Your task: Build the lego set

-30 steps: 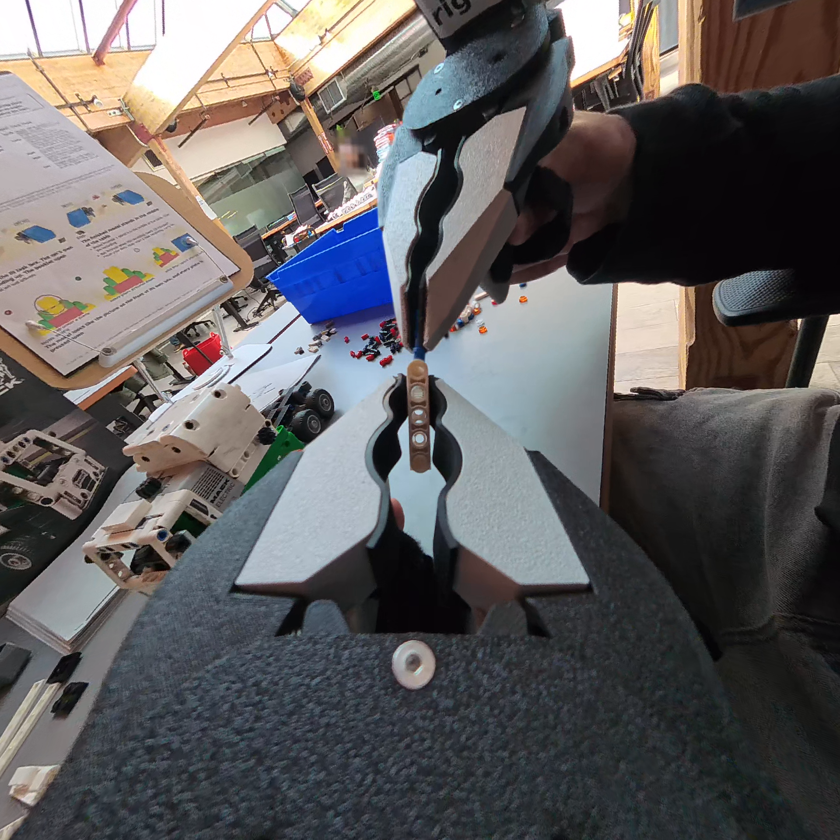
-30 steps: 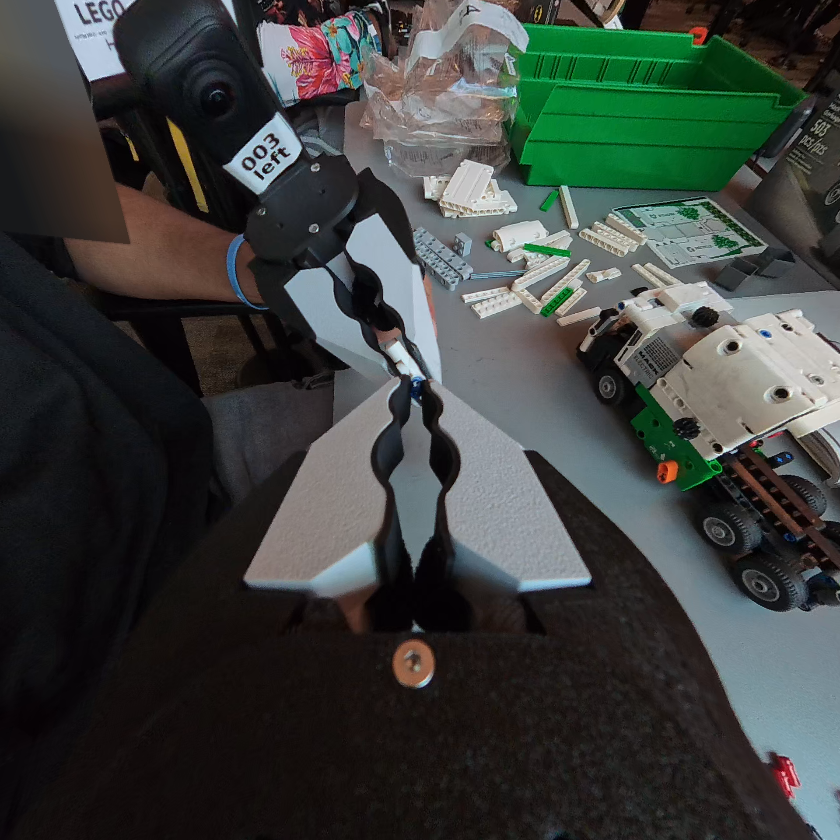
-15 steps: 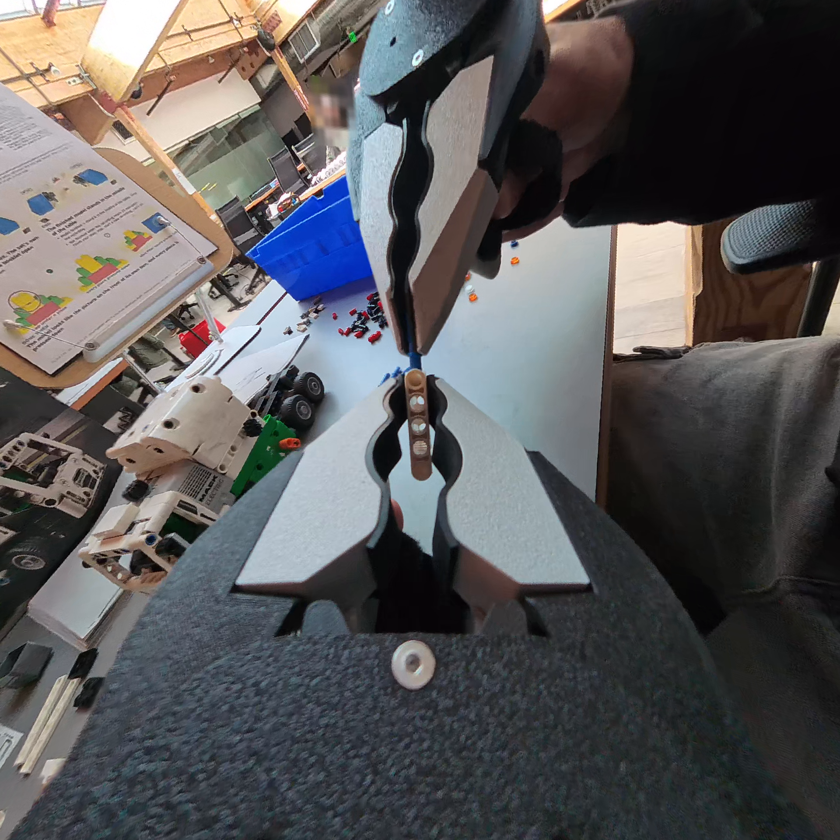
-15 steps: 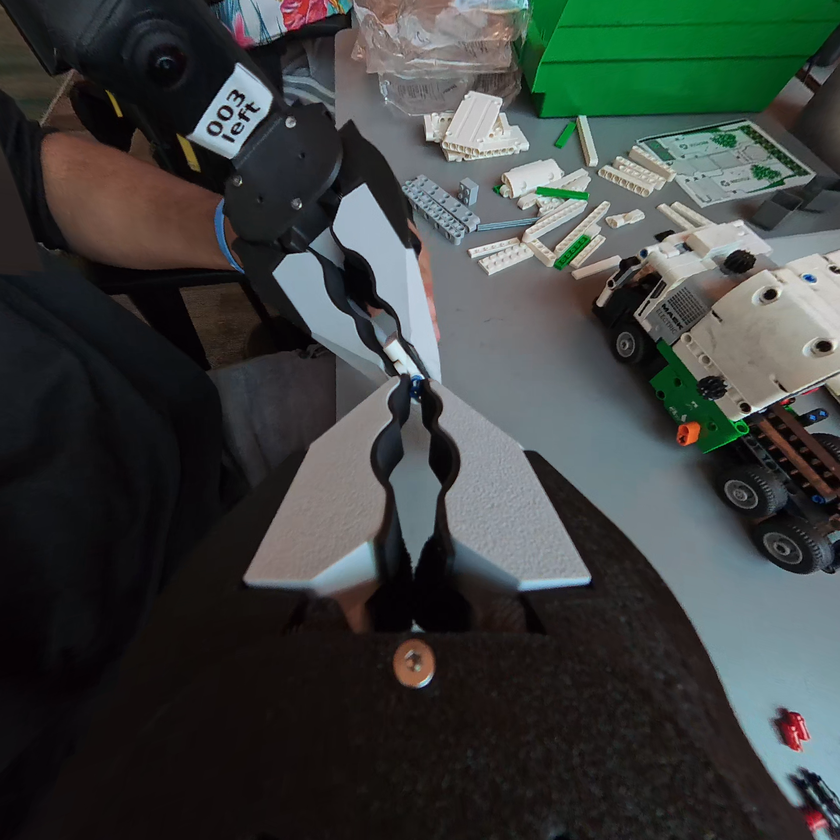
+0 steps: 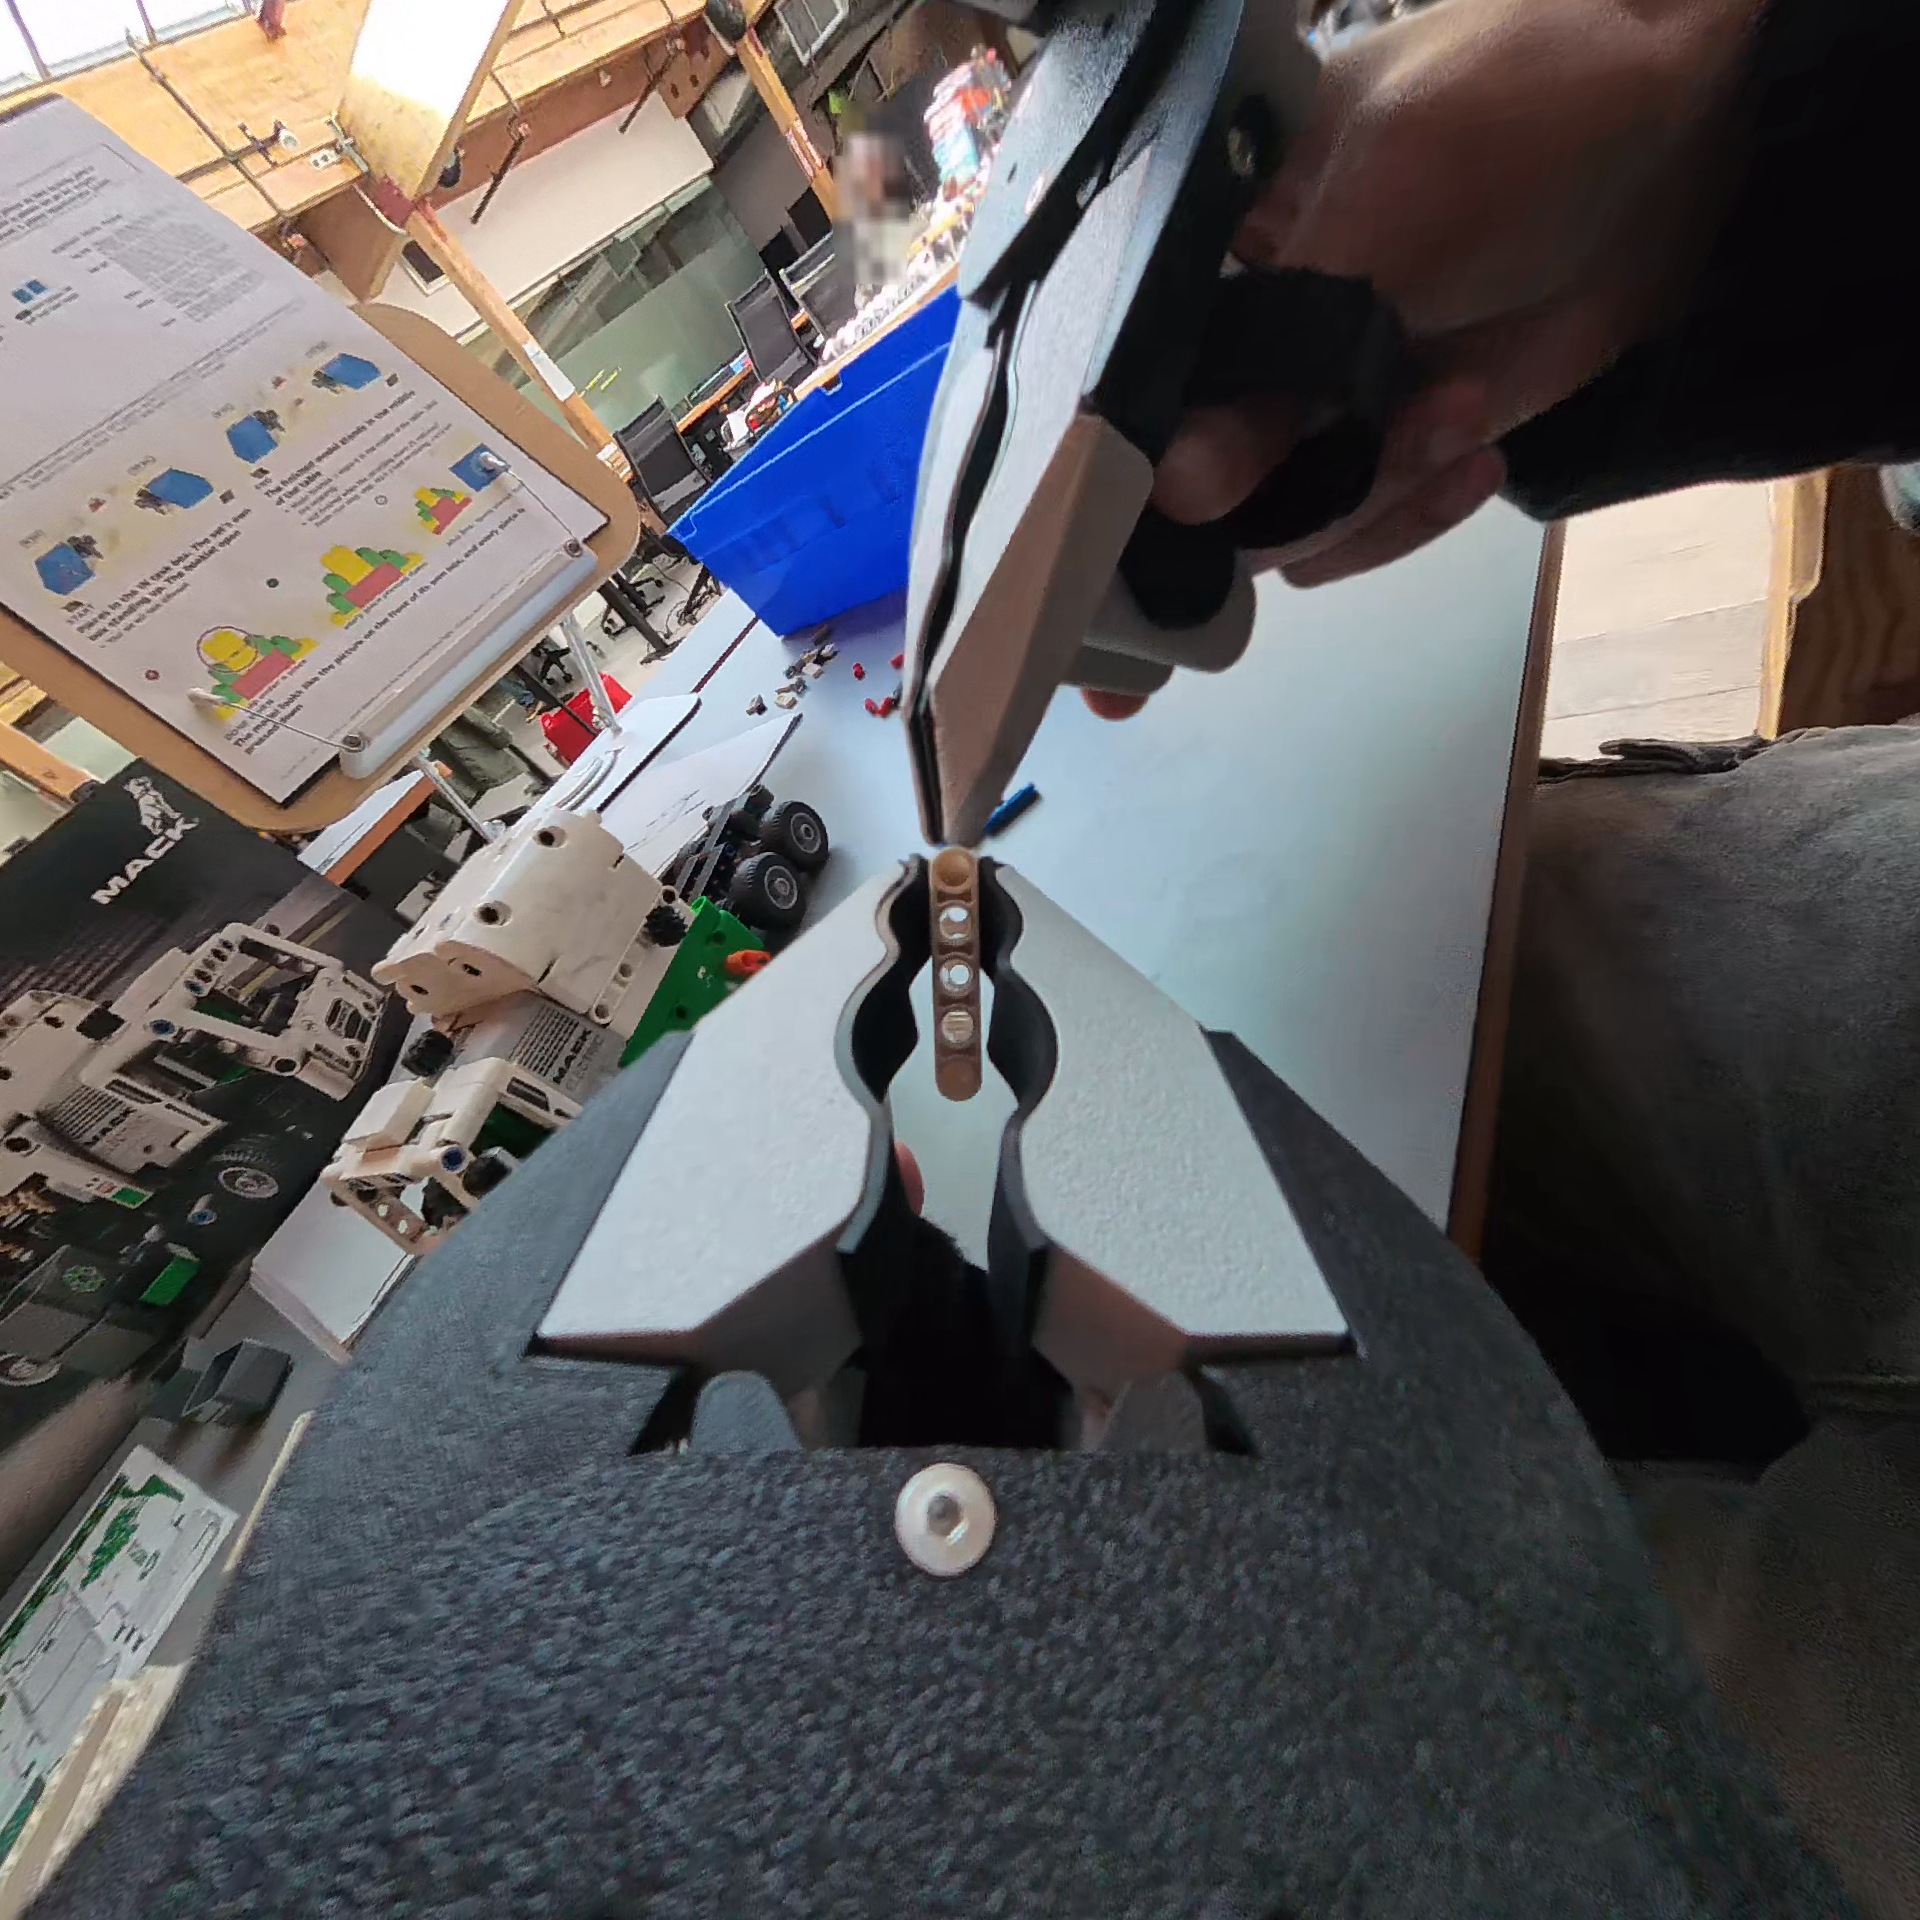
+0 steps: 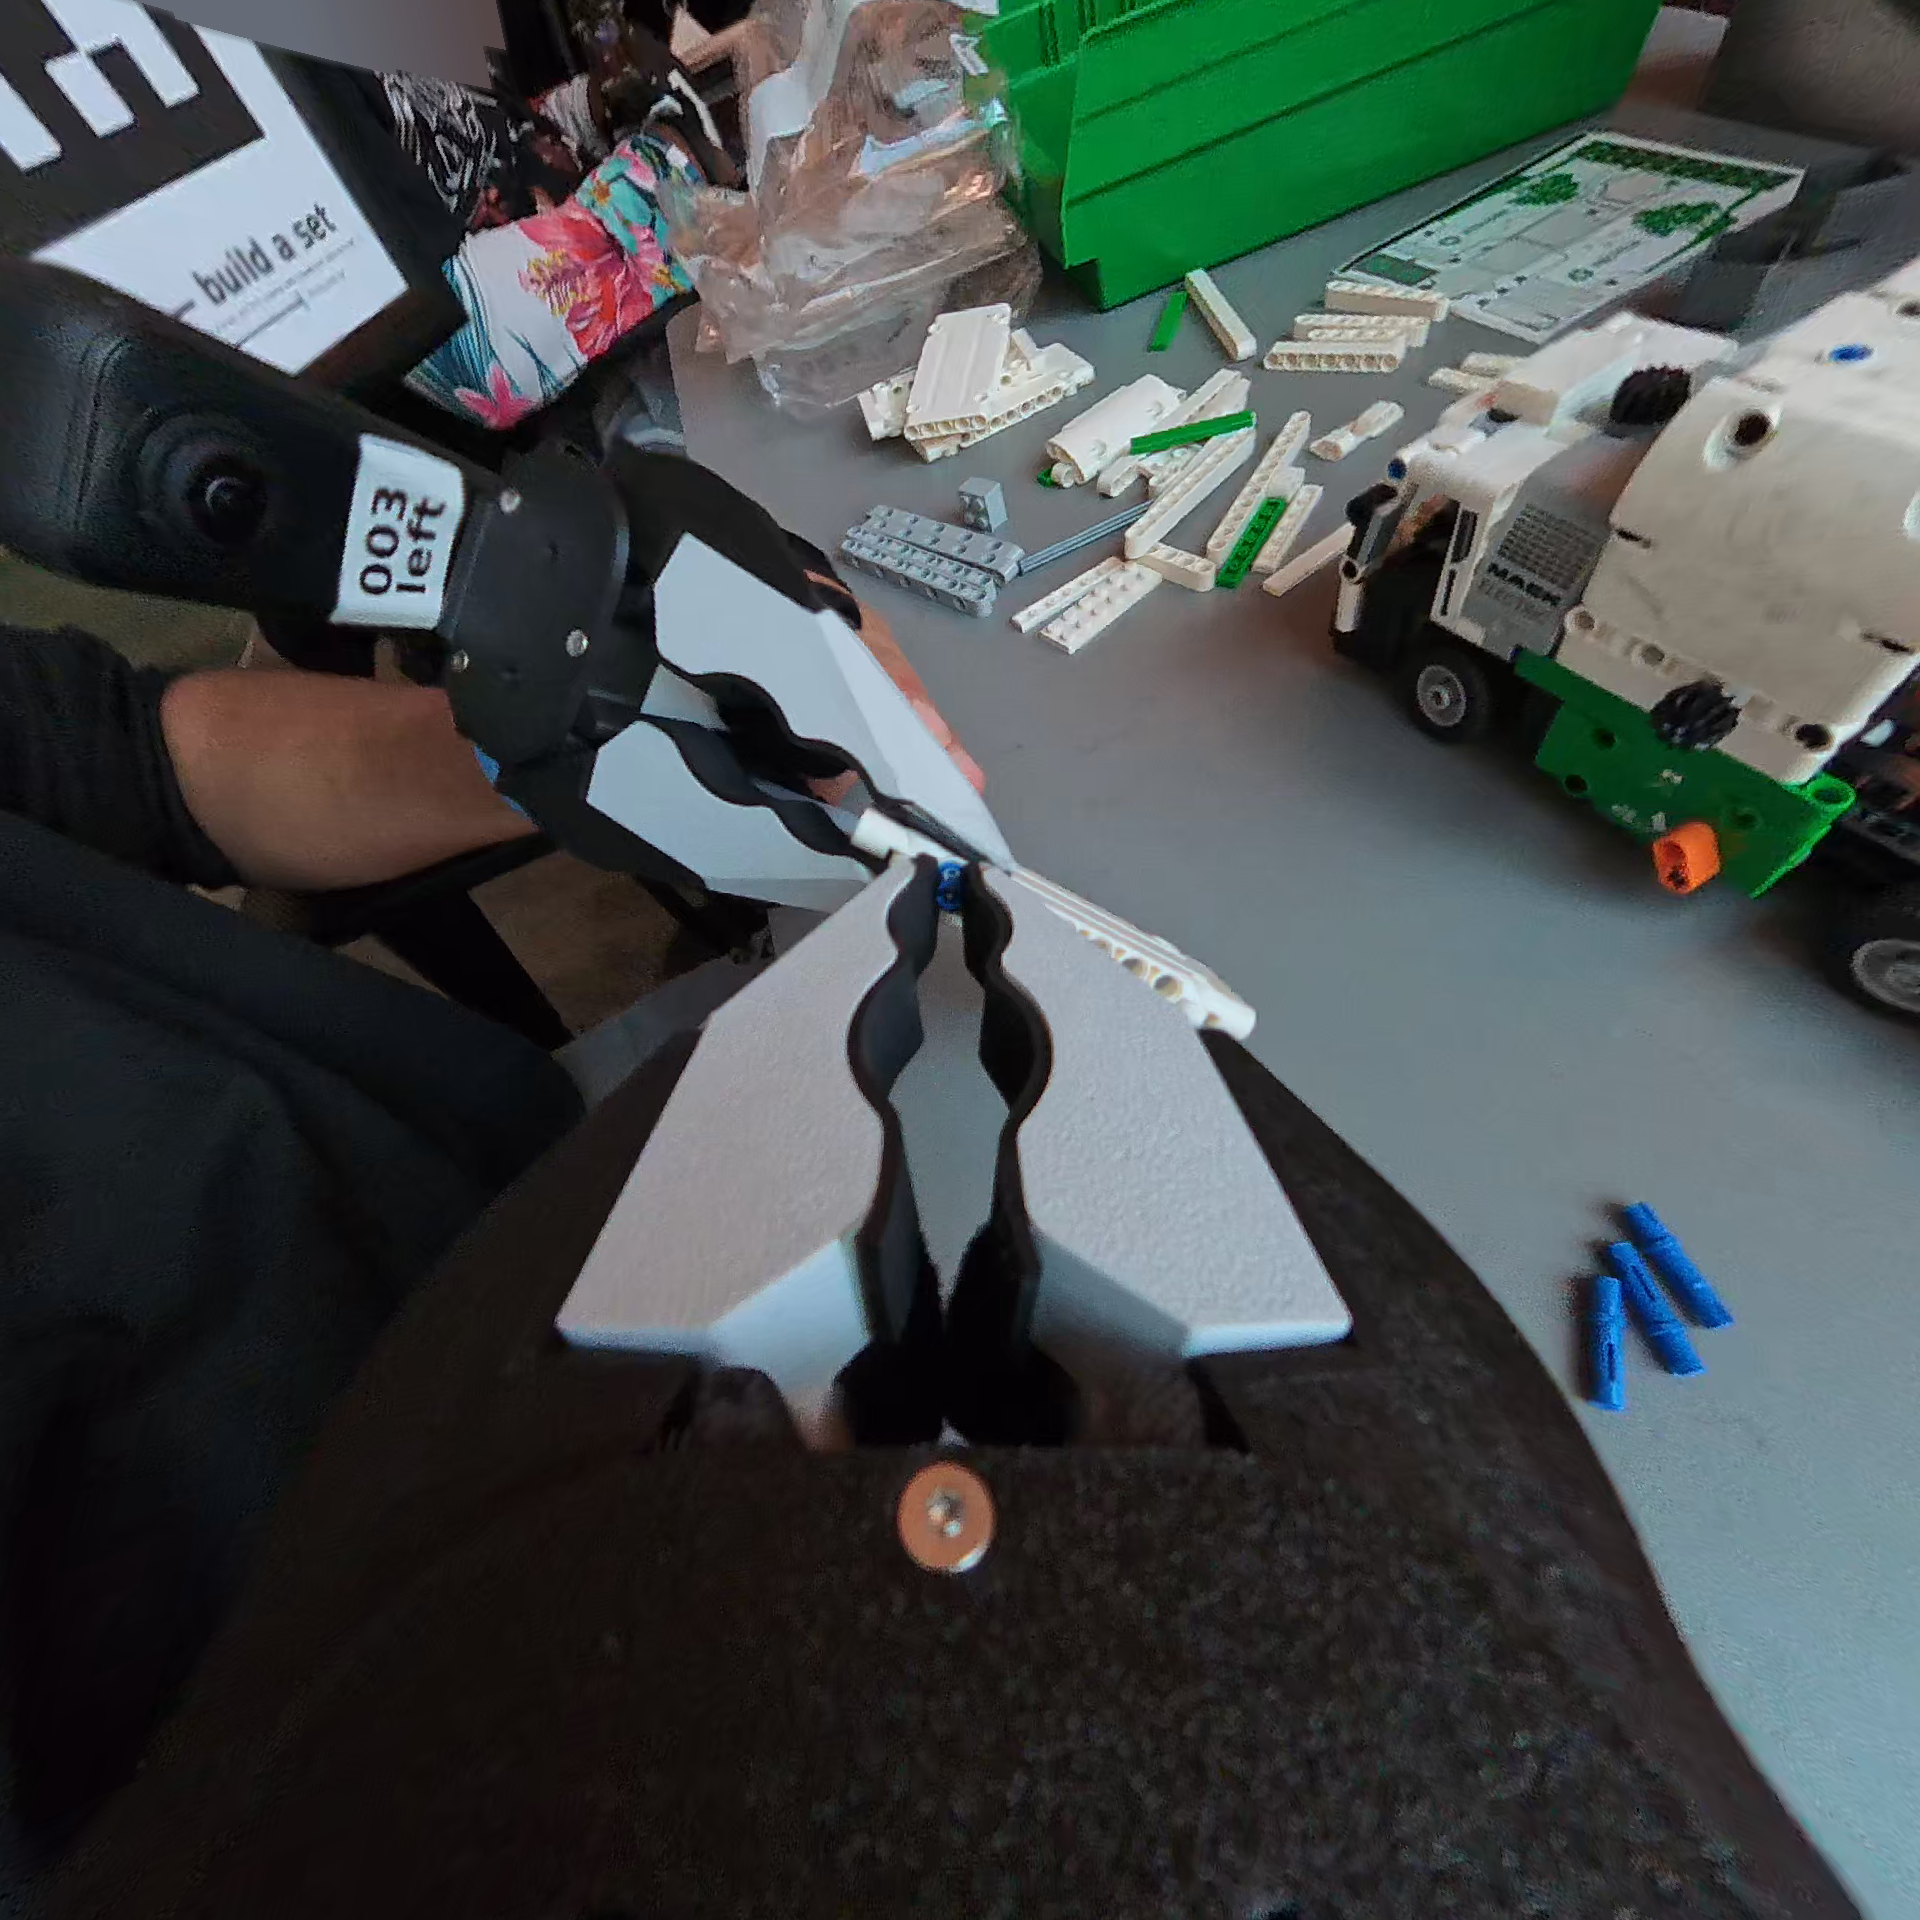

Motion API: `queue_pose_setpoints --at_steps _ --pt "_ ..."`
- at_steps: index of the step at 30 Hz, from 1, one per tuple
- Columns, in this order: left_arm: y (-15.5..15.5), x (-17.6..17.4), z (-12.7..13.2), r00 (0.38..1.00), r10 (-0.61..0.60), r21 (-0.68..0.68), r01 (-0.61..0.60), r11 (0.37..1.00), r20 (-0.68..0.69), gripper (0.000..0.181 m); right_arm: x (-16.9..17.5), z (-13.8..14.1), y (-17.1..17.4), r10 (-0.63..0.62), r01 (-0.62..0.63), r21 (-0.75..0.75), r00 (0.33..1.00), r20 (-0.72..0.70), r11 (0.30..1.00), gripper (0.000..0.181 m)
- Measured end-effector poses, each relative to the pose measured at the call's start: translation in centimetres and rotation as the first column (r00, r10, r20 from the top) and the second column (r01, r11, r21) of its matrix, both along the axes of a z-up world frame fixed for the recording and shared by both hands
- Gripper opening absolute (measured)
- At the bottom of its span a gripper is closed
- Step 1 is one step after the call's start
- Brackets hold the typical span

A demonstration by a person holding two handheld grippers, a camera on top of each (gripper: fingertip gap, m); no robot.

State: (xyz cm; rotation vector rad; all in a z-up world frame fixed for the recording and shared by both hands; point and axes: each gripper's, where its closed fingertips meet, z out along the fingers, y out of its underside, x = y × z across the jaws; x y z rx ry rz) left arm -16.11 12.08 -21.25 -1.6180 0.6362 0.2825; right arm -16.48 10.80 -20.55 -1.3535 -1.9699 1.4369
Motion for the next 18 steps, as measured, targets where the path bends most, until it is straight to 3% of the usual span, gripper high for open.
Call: queue_pose_setpoints --at_steps 1,8,13,18 --pt "0.1 -0.2 -0.1 1.000 0.012 -0.006 -0.012 1.000 -0.006 0.006 -0.1 -0.1 0.1 -0.012 0.012 -0.031 1.000 0.002 0.999 0.004" --pt "0.0 -0.3 0.2 1.000 0.011 0.009 -0.011 1.000 0.008 0.006 -0.3 0.4 -0.1 0.006 -0.008 -0.059 1.000 -0.026 0.998 0.004" --pt "-0.1 -0.4 0.7 0.999 0.000 0.032 -0.002 0.999 0.046 0.006 0.4 0.8 0.9 0.046 -0.037 0.089 0.994 -0.094 0.995 0.011" --pt "0.0 -0.2 0.4 1.000 0.000 0.022 0.000 1.000 0.016 0.006 0.3 1.6 0.6 0.047 -0.034 0.100 0.990 -0.136 0.994 0.007"
